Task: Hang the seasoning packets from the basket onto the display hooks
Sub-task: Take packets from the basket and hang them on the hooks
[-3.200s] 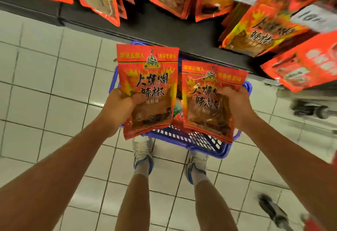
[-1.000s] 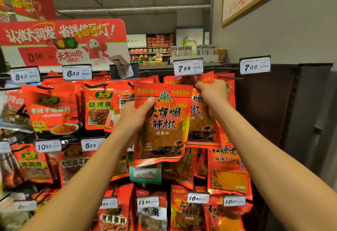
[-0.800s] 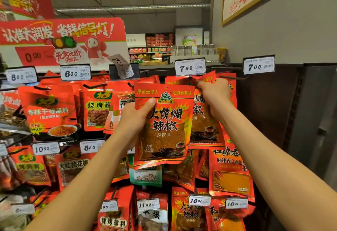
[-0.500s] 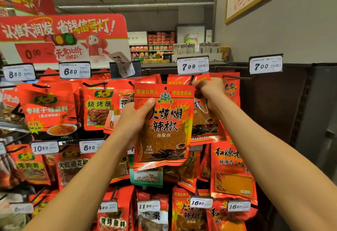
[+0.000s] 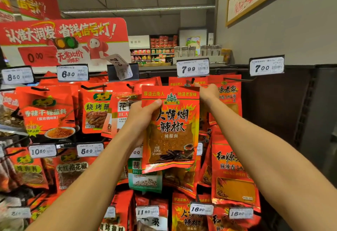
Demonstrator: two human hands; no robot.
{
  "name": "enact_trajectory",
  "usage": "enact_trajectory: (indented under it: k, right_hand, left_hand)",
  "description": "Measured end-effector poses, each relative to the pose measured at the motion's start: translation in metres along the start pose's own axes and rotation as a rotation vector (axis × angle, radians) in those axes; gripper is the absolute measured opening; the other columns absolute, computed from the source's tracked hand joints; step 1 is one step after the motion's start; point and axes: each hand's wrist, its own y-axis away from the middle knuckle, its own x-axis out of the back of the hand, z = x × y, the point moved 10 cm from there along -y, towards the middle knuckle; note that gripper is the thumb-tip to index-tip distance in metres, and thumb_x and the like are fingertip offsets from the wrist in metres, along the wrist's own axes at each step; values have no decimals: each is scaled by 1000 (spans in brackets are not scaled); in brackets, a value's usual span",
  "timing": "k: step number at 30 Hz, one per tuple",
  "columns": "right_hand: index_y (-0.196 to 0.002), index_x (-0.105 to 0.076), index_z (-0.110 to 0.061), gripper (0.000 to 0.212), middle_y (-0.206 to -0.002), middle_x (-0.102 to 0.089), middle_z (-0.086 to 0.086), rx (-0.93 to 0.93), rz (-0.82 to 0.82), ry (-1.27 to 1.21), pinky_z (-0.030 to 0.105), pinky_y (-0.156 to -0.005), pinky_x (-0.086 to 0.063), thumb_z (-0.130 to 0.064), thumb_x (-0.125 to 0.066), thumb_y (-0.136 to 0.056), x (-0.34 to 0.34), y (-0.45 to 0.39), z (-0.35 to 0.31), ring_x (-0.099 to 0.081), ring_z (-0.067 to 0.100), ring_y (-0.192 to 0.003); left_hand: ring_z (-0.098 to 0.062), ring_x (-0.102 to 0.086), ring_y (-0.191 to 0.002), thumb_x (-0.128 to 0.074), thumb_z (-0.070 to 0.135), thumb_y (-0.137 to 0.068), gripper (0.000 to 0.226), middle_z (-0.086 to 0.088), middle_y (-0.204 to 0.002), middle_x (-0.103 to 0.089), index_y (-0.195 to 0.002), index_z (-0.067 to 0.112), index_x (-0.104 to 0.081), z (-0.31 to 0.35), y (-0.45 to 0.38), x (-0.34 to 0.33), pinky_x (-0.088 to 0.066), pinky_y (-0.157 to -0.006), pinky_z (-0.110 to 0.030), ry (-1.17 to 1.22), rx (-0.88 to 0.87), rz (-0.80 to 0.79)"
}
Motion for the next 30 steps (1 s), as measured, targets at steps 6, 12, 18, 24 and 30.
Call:
enact_trajectory:
  k: [6,12,18,24,30]
  right_hand:
    - [-108,-66,-13,25,-85,-69,-4,140,-132,-784,28,-63,-50,-34,-54,-101,47,58,-2,-64,15,-76]
    - [-139,-53,3,60,-136,-60,25,149,-224,-688,59,-103,-49,-33,-69,-94,52,83,-21,-63,39,-122]
    - [-81,-71,-8,20,-82,-76,16,184,-127,-509,61,-76,-59,-26,-76,-88,57,80,-34,-76,33,-77]
    - [-64,-65,-17,27,-69,-68,10,239,-80,-446,62,-72,-55,-30,-77,-84,55,78,-39,-67,30,-68]
    - [-89,-67,7,40,-90,-74,26,162,-94,-453,66,-77,-55,-32,-78,-84,42,60,-16,-73,41,-83]
  left_hand:
    - [-18,-77,-77,-68,28,-96,13,-4,-85,-79,-94,16,-71,-1,-22,-44,-61,-66,-34,16,31,-56]
    - [-18,-76,-68,-65,29,-97,16,-4,-77,-78,-88,17,-70,4,-37,-69,-57,-52,-28,42,32,-42]
    - [-25,-74,-70,-74,40,-89,25,-10,-80,-77,-80,18,-70,7,-45,-70,-62,-74,-45,30,61,34]
    - [-22,-73,-65,-76,42,-87,28,-6,-73,-77,-83,15,-72,-2,-48,-61,-60,-64,-37,18,102,79]
    - [-37,-75,-88,-73,39,-90,27,-18,-92,-78,-88,12,-72,-12,-55,-58,-60,-84,-54,-46,123,129]
